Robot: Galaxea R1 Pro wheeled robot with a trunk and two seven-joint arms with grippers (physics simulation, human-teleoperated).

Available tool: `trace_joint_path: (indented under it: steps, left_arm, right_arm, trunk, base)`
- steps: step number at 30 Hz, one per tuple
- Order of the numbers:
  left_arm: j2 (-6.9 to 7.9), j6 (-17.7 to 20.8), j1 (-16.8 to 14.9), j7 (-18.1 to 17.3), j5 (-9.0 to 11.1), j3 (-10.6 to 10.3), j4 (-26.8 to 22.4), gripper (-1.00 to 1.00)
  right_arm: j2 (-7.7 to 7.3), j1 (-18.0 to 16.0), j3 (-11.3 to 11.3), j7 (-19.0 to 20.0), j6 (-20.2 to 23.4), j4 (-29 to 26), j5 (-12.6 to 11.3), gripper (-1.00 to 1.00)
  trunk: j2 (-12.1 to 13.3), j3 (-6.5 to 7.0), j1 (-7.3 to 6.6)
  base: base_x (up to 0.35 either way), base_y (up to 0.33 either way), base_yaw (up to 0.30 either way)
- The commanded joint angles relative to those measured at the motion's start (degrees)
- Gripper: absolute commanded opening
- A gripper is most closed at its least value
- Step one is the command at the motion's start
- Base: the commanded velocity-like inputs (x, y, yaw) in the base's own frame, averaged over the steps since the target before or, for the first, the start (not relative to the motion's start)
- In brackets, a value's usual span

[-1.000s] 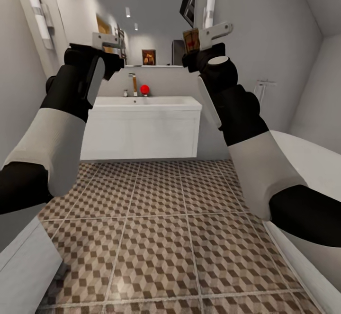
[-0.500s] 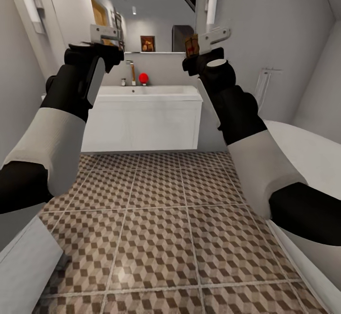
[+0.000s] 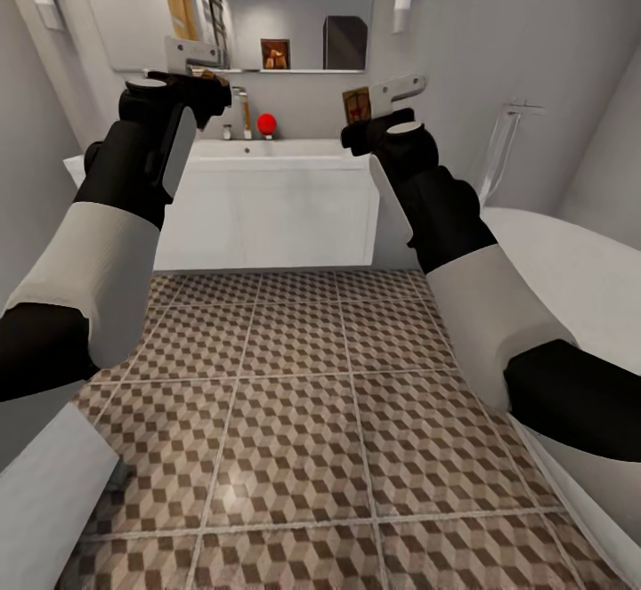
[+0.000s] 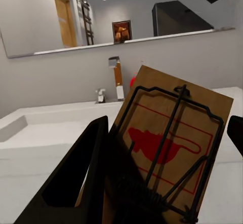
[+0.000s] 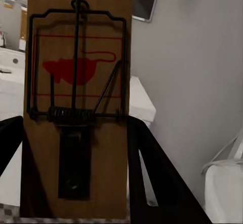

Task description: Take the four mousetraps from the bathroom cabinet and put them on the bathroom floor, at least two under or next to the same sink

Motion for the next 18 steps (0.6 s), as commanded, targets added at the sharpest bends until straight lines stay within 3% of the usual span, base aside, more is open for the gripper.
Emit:
trace_joint_path:
  steps: [1, 18]
  left_arm:
    - [0.01, 0.33, -0.04, 0.06, -0.41, -0.09, -0.08, -1.00]
    - [0.09, 0.27, -0.04, 0.00, -0.50, -0.24, -0.45, -1.00]
  right_arm:
    - [0.00, -0.06, 0.11, -0.44, 0.30, 0.15, -0.65, -1.00]
    - [0.00, -1.58, 0.10, -2.15, 0.38, 4.35, -5.94, -1.00]
  trunk:
    - [-0.05, -0.28, 0.00]
    - [-0.27, -4.05, 0.44]
  base:
    - [0.000, 0.000, 0.000]
    - [0.000, 0.000, 0.000]
